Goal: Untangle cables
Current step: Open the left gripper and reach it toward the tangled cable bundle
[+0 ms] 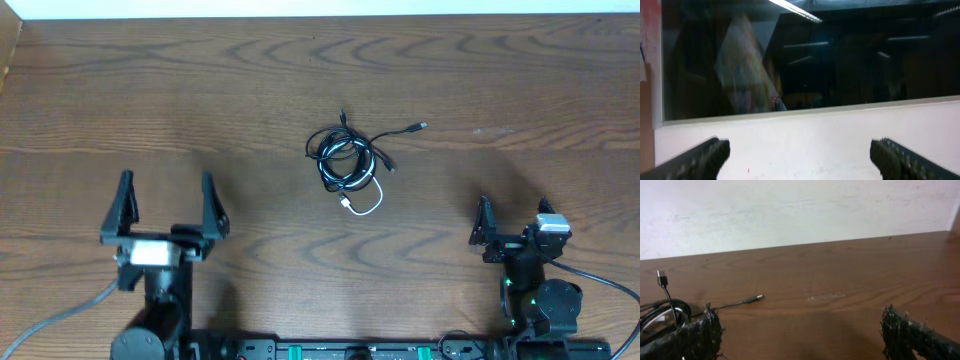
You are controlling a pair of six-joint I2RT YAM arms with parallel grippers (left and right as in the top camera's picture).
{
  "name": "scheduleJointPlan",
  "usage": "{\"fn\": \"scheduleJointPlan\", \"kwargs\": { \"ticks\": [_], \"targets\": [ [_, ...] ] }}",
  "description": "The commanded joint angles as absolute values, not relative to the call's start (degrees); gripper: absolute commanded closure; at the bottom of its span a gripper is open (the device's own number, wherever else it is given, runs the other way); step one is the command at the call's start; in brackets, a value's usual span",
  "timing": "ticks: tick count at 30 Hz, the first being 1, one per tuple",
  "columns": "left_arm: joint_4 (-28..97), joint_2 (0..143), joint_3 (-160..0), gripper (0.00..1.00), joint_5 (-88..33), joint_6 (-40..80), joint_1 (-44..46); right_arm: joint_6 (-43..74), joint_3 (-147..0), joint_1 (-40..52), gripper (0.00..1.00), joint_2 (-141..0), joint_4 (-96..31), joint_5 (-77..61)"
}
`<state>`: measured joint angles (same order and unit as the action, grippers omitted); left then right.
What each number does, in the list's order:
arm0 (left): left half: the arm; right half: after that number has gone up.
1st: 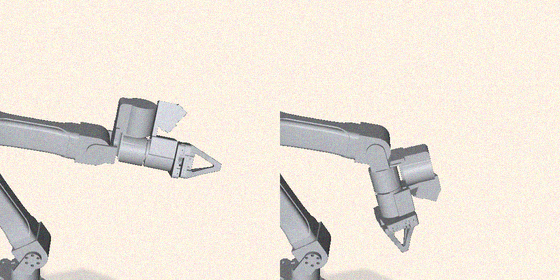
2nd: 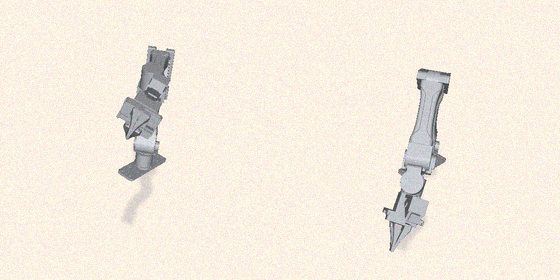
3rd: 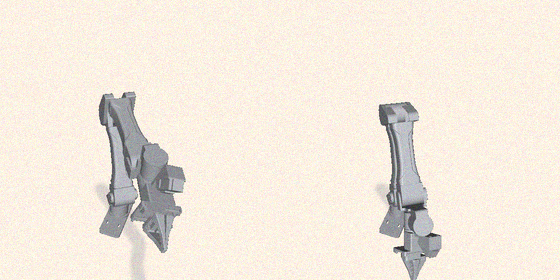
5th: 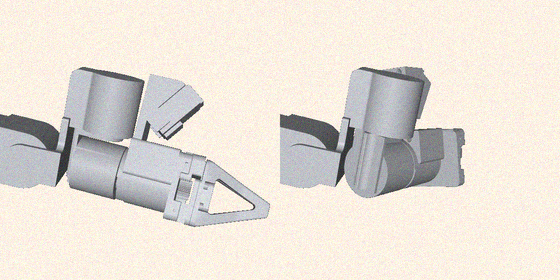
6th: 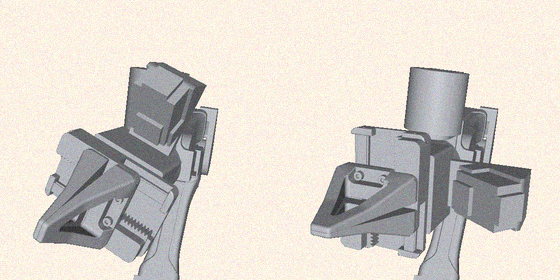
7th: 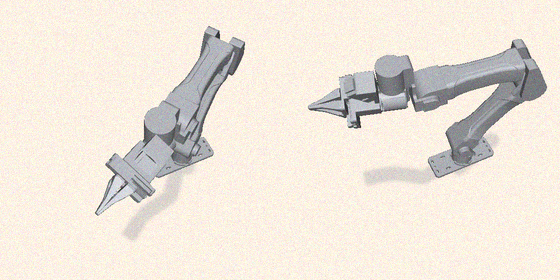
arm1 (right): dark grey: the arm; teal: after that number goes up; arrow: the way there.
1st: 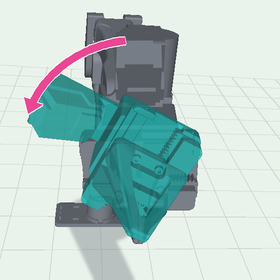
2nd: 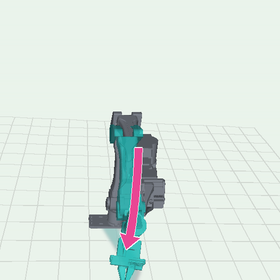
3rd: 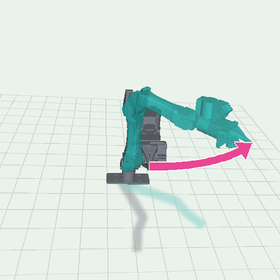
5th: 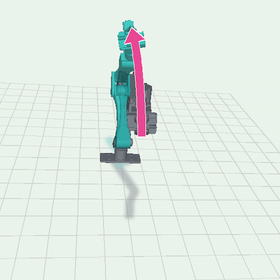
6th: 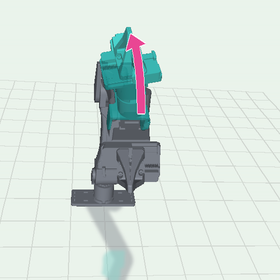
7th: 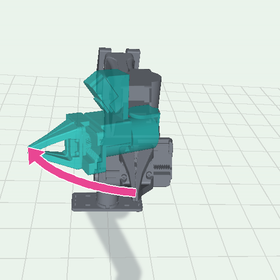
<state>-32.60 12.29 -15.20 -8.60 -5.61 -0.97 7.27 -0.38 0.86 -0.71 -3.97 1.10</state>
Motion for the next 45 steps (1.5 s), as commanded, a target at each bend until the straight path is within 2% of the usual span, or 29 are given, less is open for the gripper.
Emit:
{"fn": "scheduleJointPlan", "kwargs": {
  "ticks": [1, 8, 16, 20, 23, 26, 32, 39, 45],
  "targets": [
    [-30.6, 19.5, -21.5, 0.03, -8.4, -3.9, -0.9, 8.1, -0.3, 0.5, 0.01, -0.5, -4.1, 1.5],
    [-20.1, 32.0, -33.2, 0.03, -8.6, 6.8, -0.9, 8.1, -0.3, 0.5, 0.01, -0.5, -4.1, 1.5],
    [3.8, 42.8, -48.9, 0.03, -18.5, 7.7, -0.9, 8.1, -0.3, 0.5, 0.01, -0.5, -4.1, 1.5],
    [13.5, 47.2, -56.1, 0.03, -27.7, 7.8, -0.9, 8.1, -0.3, 0.5, 0.01, -0.5, -4.1, 1.5],
    [14.4, 49.3, -57.7, 0.03, -38.6, 7.8, -0.9, 8.1, -0.3, 0.5, 0.01, -0.5, -4.1, 1.5],
    [14.7, 50.7, -57.6, 0.03, -44.2, 7.8, -0.9, 8.1, -0.3, 0.5, 0.01, -0.5, -4.1, 1.5],
    [26.3, 53.3, -57.6, 0.03, -45.8, 7.8, -0.9, 8.1, -0.3, 0.5, 0.01, -0.5, -4.1, 1.5],
    [26.8, 58.4, -57.6, 0.03, -45.9, 8.5, -0.8, 8.1, -0.3, 0.5, 0.01, -0.5, -4.1, 1.5],
    [27.5, 62.9, -57.6, 0.04, -42.3, 15.4, -0.6, 8.1, -0.3, 0.5, 0.01, -0.5, -4.1, 1.5]
  ]
}}
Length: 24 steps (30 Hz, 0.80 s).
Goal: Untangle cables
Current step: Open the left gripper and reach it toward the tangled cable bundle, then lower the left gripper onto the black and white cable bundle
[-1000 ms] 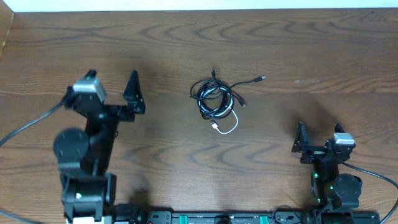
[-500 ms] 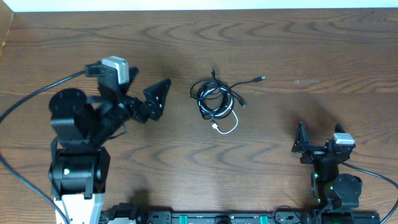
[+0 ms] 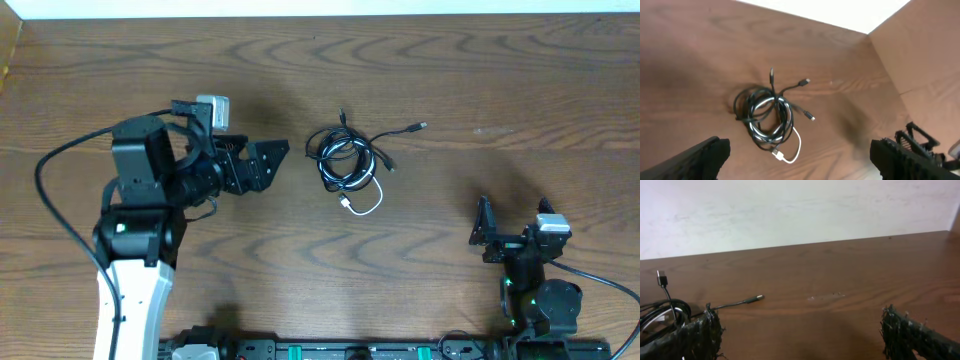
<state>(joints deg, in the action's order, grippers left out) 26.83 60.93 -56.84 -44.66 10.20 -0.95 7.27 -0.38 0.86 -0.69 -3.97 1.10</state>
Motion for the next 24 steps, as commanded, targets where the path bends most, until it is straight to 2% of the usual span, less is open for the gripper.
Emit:
{"fn": "scheduleJointPlan", "kwargs": {
  "ticks": [1, 10, 15, 24],
  "targets": [
    [27.9, 63.6, -57.6, 0.03, -40.2, 16.7, -0.2, 8.1, -0.3, 0.5, 0.01, -0.5, -4.1, 1.5],
    [29.5, 68.0, -57.6, 0.06, -19.7, 19.0, 11.0, 8.1, -0.3, 0.5, 0.01, -0.5, -4.1, 1.6],
    [29.0, 71.6, -57.6, 0.09, -0.1, 29.2, 19.5, 8.1, -0.3, 0.5, 0.01, -0.5, -4.1, 1.5],
    [23.4, 81.0, -57.6, 0.09, 0.6, 50.6, 22.5, 8.1, -0.3, 0.5, 0.01, -0.5, -4.1, 1.5]
  ]
}}
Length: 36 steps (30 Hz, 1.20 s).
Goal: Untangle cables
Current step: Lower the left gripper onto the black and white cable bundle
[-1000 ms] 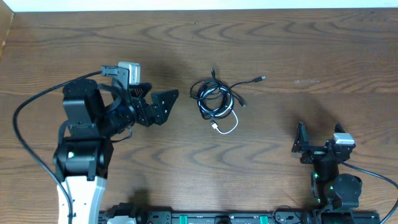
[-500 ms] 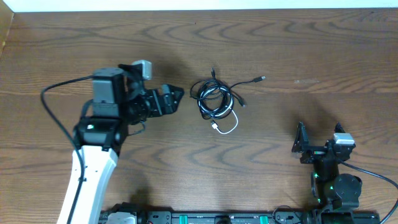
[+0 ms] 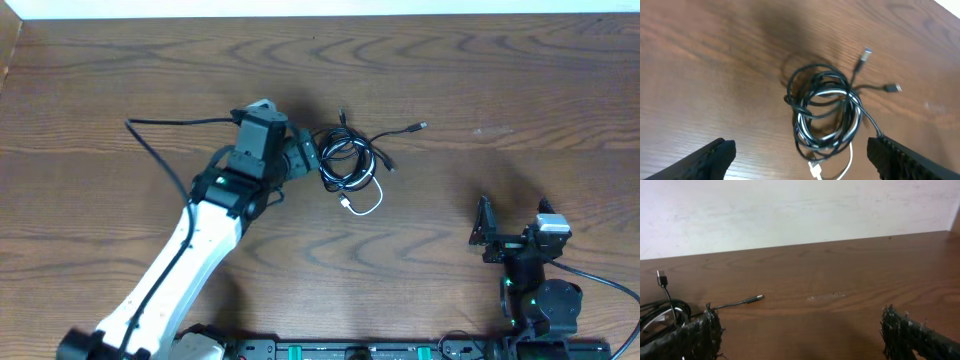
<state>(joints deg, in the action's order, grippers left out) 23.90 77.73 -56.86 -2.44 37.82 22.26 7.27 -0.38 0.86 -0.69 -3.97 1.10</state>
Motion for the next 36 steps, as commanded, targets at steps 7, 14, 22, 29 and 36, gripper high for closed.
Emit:
{"fn": "scheduleJointPlan", "kwargs": {
  "ticks": [7, 14, 22, 29, 36],
  "targets": [
    [19.2, 87.7, -57.6, 0.09, -5.4, 65.2, 22.5, 8.1, -0.3, 0.5, 0.01, -0.5, -4.1, 1.5],
    [12.6, 92.0, -57.6, 0.09, -8.4, 65.3, 22.5, 8.1, -0.3, 0.5, 0.01, -0.5, -4.1, 1.5],
    [11.6, 95.9, -57.6, 0.17, -8.6, 71.2, 23.3, 8.1, -0.3, 0.5, 0.01, -0.5, -4.1, 1.5],
    [10.8, 98.8, -57.6, 0.2, -8.1, 65.6, 25.5, 8.1, -0.3, 0.5, 0.01, -0.5, -4.1, 1.5],
    [11.0, 102.3, -57.6, 0.49, -7.9, 54.1, 26.2, 8.1, -0.3, 0.5, 0.01, -0.5, -4.1, 1.5]
  ]
}}
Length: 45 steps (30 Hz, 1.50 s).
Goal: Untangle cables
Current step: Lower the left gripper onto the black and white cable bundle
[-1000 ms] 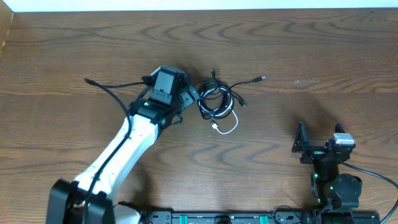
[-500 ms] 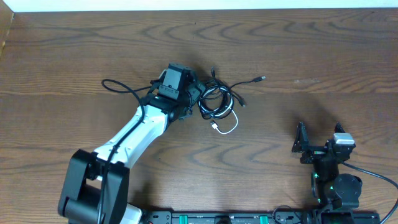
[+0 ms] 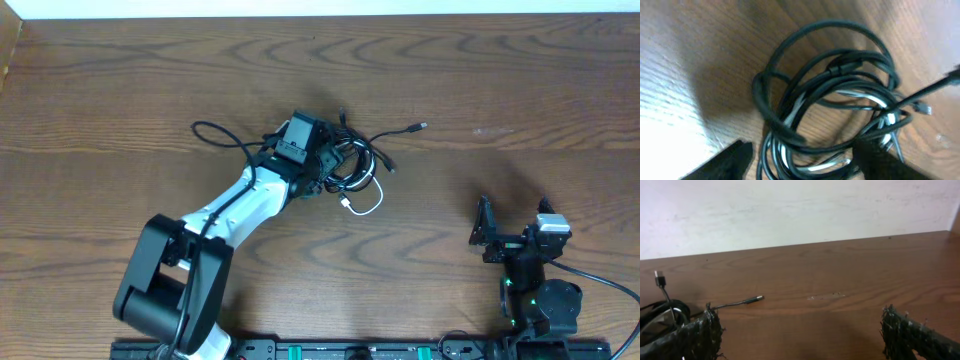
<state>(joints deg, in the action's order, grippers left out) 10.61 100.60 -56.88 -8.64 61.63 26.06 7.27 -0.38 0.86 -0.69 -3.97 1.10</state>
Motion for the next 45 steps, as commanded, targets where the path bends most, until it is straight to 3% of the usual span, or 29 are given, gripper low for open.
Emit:
{"fn": "scheduleJointPlan", "kwargs": {
  "ticks": [1, 2, 6, 9, 14, 17, 28, 31, 35, 37, 40, 45],
  "targets": [
    [11.2, 102.5, -57.6, 0.56, -8.0, 53.8, 26.2, 8.1, -0.3, 0.5, 0.01, -0.5, -4.1, 1.5],
    [11.5, 102.7, -57.6, 0.64, -8.0, 53.8, 26.4, 8.1, -0.3, 0.5, 0.01, -0.5, -4.1, 1.5],
    [11.7, 102.7, -57.6, 0.76, -8.4, 54.3, 27.6, 8.1, -0.3, 0.5, 0.01, -0.5, -4.1, 1.5],
    [13.0, 102.7, -57.6, 0.92, -8.4, 61.7, 28.8, 8.1, -0.3, 0.5, 0.01, -0.5, -4.2, 1.5],
    [17.1, 102.7, -57.6, 0.92, -8.8, 88.0, 32.1, 8.1, -0.3, 0.5, 0.01, -0.5, -4.1, 1.5],
    [15.8, 102.7, -57.6, 0.92, -11.3, 93.8, 34.8, 8.1, -0.3, 0.5, 0.01, -0.5, -4.1, 1.5],
    [12.3, 99.4, -57.7, 0.92, -11.8, 69.0, 38.8, 8.1, -0.3, 0.5, 0.01, -0.5, -4.1, 1.5],
    [7.3, 96.0, -57.7, 0.83, -11.3, 58.9, 38.8, 8.1, -0.3, 0.5, 0.01, -0.5, -4.1, 1.5],
    [4.4, 89.8, -57.7, 0.49, -6.3, 39.1, 38.5, 8.1, -0.3, 0.5, 0.01, -0.5, -4.1, 1.5],
    [5.6, 86.8, -57.7, 0.37, -1.3, 30.2, 38.2, 8.1, -0.3, 0.5, 0.01, -0.5, -4.1, 1.5],
    [8.4, 83.5, -57.7, 0.27, 14.3, 25.7, 37.4, 8.1, -0.3, 0.5, 0.01, -0.5, -4.1, 1.5],
    [9.4, 85.2, -57.6, 0.27, 24.7, 25.5, 35.8, 8.1, -0.3, 0.5, 0.01, -0.5, -4.1, 1.5]
  ]
}}
